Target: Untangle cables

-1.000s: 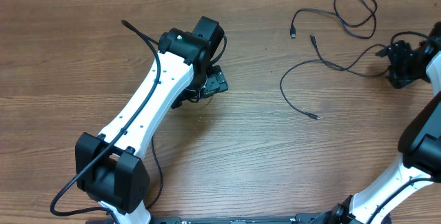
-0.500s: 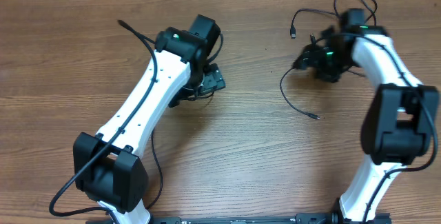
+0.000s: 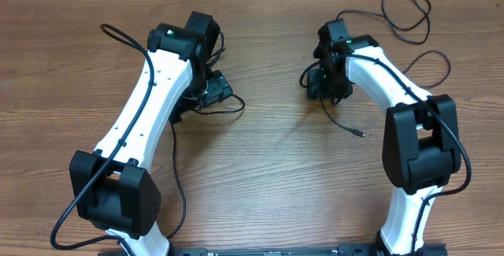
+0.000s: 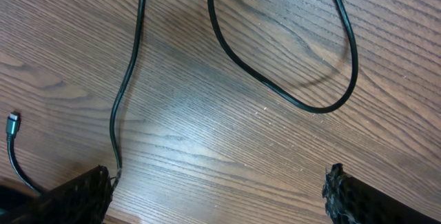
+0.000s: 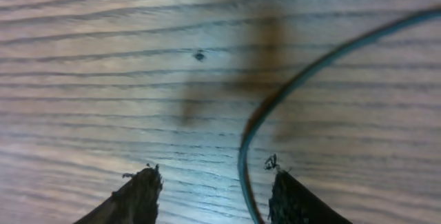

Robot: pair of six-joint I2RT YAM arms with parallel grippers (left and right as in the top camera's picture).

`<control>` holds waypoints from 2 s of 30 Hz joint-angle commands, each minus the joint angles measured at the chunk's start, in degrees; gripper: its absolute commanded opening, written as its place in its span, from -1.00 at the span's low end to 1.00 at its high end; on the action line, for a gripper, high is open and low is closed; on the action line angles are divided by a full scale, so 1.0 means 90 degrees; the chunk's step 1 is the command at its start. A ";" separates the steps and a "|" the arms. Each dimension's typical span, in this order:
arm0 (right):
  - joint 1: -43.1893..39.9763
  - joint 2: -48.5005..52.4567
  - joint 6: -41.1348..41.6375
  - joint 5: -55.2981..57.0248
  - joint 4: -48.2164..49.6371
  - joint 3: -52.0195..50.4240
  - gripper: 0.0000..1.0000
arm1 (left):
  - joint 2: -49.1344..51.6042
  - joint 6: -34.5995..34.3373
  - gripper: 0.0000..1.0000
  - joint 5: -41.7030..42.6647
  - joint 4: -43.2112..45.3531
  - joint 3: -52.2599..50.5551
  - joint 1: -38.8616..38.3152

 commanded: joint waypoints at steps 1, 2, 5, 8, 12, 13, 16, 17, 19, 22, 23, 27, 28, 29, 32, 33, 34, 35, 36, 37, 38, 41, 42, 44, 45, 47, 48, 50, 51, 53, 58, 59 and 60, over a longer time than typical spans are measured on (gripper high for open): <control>0.0022 0.0032 0.0223 0.0376 0.0034 -0.0141 0.00 | -0.0221 0.0148 0.99 0.0002 -0.0012 0.0078 0.0010; 0.0029 0.0032 0.0219 0.0379 0.0053 -0.0202 -0.03 | -0.0221 0.0146 0.99 0.0002 -0.0012 0.0078 0.0010; 0.0032 0.0032 0.0216 0.0381 0.0080 -0.0362 -0.07 | -0.0221 0.0148 0.99 0.0002 -0.0015 0.0078 0.0010; 0.0034 0.0032 0.0219 0.0384 0.0126 -0.0471 -0.16 | -0.0221 0.0151 0.99 0.0002 -0.0015 0.0078 0.0010; 0.0032 0.0032 0.0221 0.0379 0.0199 -0.0544 -0.38 | -0.0221 0.0187 0.99 0.0005 -0.0015 0.0078 0.0007; 0.0032 0.0032 0.0221 0.0379 0.0216 -0.0556 -0.44 | -0.0221 0.0199 0.99 0.0005 -0.0017 0.0078 0.0007; 0.0032 0.0032 0.0221 0.0379 0.0379 -0.0653 -0.60 | -0.0221 0.0209 0.99 0.0005 -0.0019 0.0078 0.0007; 0.0032 0.0032 0.0221 0.0379 0.0440 -0.0697 -0.66 | -0.0221 0.0226 0.99 0.0005 -0.0019 0.0078 0.0007; 0.0032 0.0032 0.0243 0.0381 0.0600 -0.0792 -0.81 | -0.0221 0.0245 0.99 0.0005 -0.0029 0.0078 0.0007; 0.0012 0.0032 0.0340 0.0391 0.0804 -0.0828 -0.92 | -0.0221 0.0245 0.99 0.0005 -0.0044 0.0078 0.0007; -0.0005 0.0032 0.0359 0.0444 0.0882 -0.0828 -0.93 | -0.0221 0.0245 1.00 0.0005 -0.0044 0.0078 0.0007; -0.0100 0.0032 0.0554 0.0765 0.1231 -0.0826 -0.93 | -0.0221 0.0245 0.99 0.0005 -0.0068 0.0078 0.0007; -0.0129 0.0032 0.0551 0.0792 0.1309 -0.0816 -0.93 | -0.0221 0.0245 0.99 0.0005 -0.0075 0.0078 0.0007; -0.0160 0.0032 0.0549 0.0828 0.1379 -0.0797 -0.93 | -0.0221 0.0245 0.99 0.0005 -0.0083 0.0078 0.0007; -0.0294 0.0032 0.0551 0.0908 0.1494 -0.0644 -0.93 | -0.0221 0.0245 0.99 0.0005 -0.0080 0.0078 0.0007; -0.0345 0.0032 0.0551 0.0908 0.1491 -0.0563 -0.93 | -0.0221 0.0245 0.99 0.0002 -0.0080 0.0078 0.0007; -0.0413 0.0032 0.0551 0.0908 0.1467 -0.0457 -0.93 | -0.0221 0.0245 0.98 0.0002 -0.0080 0.0078 0.0007; -0.0476 0.0032 0.0551 0.0906 0.1438 -0.0359 -0.93 | -0.0221 0.0243 0.99 0.0005 -0.0083 0.0078 0.0007; -0.0542 0.0032 0.0551 0.0906 0.1404 -0.0260 -0.93 | -0.0221 0.0245 0.99 0.0005 -0.0083 0.0078 0.0007; -0.0622 0.0032 0.0551 0.0903 0.1375 -0.0151 -0.93 | -0.0221 0.0243 1.00 0.0005 -0.0083 0.0078 0.0007; -0.0690 0.0032 0.0551 0.0891 0.1367 -0.0066 -0.93 | -0.0221 0.0243 0.99 0.0005 -0.0083 0.0078 0.0007; -0.0855 0.0032 0.0525 0.0753 0.1435 0.0119 -0.93 | -0.0221 0.0243 1.00 0.0005 -0.0080 0.0078 0.0007; -0.0884 0.0032 0.0527 0.0753 0.1479 0.0148 -0.92 | -0.0221 0.0243 0.99 0.0005 -0.0080 0.0078 0.0007; -0.0906 0.0032 0.0529 0.0719 0.1598 0.0182 -0.93 | -0.0221 0.0240 0.99 0.0005 -0.0078 0.0078 0.0007; -0.0906 0.0032 0.0527 0.0704 0.1661 0.0187 -0.93 | -0.0221 0.0243 1.00 0.0005 -0.0078 0.0078 0.0007; -0.0903 0.0032 0.0529 0.0580 0.1807 0.0187 -0.93 | -0.0221 0.0240 0.99 0.0005 -0.0078 0.0078 0.0007; -0.0903 0.0032 0.0529 0.0500 0.1875 0.0187 -0.93 | -0.0221 0.0240 0.99 0.0005 -0.0078 0.0078 0.0007; -0.0903 0.0032 0.0529 0.0294 0.2013 0.0187 -0.92 | -0.0221 0.0240 0.99 0.0005 -0.0078 0.0078 0.0007; -0.0903 0.0032 0.0532 0.0216 0.2091 0.0187 -0.93 | -0.0221 0.0240 0.99 0.0005 -0.0078 0.0078 0.0007; -0.0903 0.0032 0.0532 0.0151 0.2237 0.0187 -0.90 | -0.0221 0.0243 0.99 0.0005 -0.0078 0.0078 0.0007; -0.0906 0.0032 0.0692 0.0134 0.2373 0.0187 0.31 | -0.0221 0.0240 0.99 0.0005 -0.0080 0.0078 0.0007; -0.0911 0.0032 0.0697 0.0136 0.2348 0.0187 0.61 | -0.0221 0.0240 0.99 0.0007 -0.0075 0.0078 0.0007; -0.0916 0.0032 0.0695 0.0138 0.2302 0.0187 1.00 | -0.0221 0.0240 0.99 0.0007 -0.0066 0.0078 0.0007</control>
